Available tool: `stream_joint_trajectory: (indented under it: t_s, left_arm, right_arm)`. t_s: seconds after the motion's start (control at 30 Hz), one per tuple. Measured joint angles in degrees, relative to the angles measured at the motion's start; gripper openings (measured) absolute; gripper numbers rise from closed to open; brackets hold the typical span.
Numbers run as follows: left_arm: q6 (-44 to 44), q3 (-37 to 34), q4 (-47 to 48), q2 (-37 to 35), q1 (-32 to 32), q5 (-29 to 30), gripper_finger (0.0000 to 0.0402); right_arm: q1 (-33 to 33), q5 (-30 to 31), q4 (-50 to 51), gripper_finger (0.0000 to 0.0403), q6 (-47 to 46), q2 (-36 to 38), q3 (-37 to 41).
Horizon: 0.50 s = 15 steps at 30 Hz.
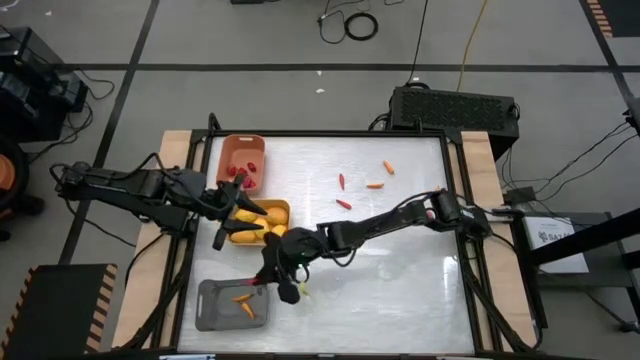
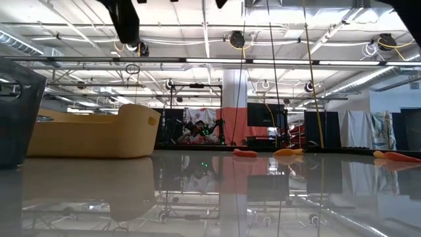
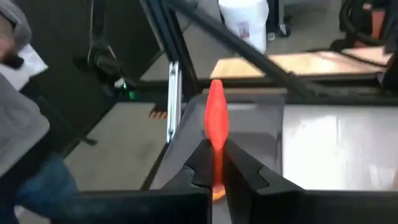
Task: Sort produce into baskets
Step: Put the red chili pepper into the gray bin
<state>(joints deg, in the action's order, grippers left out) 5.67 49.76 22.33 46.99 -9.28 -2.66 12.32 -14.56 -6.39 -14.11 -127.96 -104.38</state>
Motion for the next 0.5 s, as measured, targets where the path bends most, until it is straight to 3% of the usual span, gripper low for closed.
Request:
stream_joint_trajectory:
  t_s: [0.2, 0.5]
  left_arm:
    - [-2.4, 0.0, 0.8, 0.0, 0.0, 4.3, 0.0173]
    - [-7.5, 0.0, 0.6, 0.0, 0.0, 9.1, 0.0173]
  right_arm:
    - [-0.4, -4.0, -11.1, 0.0014, 2.6, -3.1, -0.1]
    - [-0.2, -3.3, -18.4, 0.0045, 1.6, -8.7, -0.1]
